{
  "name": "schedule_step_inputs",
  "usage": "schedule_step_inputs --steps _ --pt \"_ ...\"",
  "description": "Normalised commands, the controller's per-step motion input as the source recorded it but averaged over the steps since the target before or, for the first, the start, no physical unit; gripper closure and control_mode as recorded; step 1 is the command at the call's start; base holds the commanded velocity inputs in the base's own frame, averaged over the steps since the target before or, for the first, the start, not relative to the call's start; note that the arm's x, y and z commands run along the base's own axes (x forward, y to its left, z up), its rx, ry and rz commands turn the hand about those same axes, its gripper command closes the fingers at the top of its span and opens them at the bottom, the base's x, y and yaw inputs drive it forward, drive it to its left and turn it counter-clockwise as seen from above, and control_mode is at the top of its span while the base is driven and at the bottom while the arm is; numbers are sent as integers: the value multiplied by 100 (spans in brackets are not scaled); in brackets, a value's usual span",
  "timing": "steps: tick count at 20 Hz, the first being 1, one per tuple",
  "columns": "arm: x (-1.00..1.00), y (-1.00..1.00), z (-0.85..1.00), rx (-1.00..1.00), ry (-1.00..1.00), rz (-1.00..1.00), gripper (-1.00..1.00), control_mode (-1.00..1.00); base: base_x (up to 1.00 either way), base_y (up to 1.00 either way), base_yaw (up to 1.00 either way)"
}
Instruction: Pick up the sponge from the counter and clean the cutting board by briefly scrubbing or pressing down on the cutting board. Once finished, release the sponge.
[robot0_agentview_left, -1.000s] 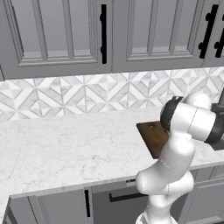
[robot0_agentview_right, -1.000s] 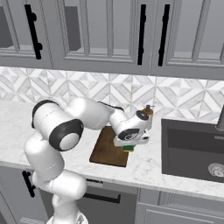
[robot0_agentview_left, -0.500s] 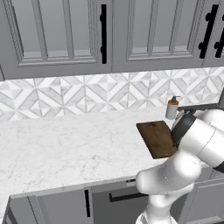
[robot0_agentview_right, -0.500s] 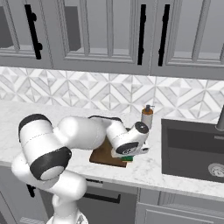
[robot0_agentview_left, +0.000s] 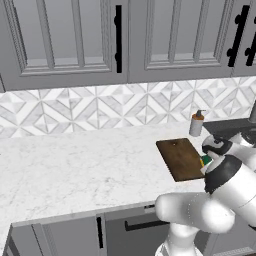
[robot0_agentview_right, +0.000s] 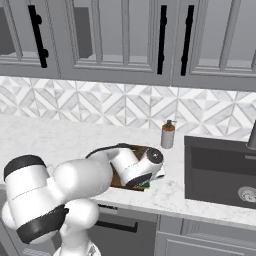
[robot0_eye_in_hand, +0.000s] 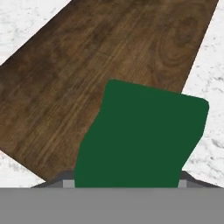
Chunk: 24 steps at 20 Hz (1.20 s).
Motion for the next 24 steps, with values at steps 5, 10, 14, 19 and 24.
schedule_step_inputs --steps 5,10,14,19,24 --pt "0 46 -2 0 -3 0 100 -100 0 0 0" --pt "0 35 0 0 0 0 100 -100 0 0 0" --pt "0 35 -11 0 0 0 100 -100 0 0 0" --pt "3 41 -21 0 0 0 100 -100 0 0 0" --pt "30 40 -11 0 0 0 100 -100 0 0 0"
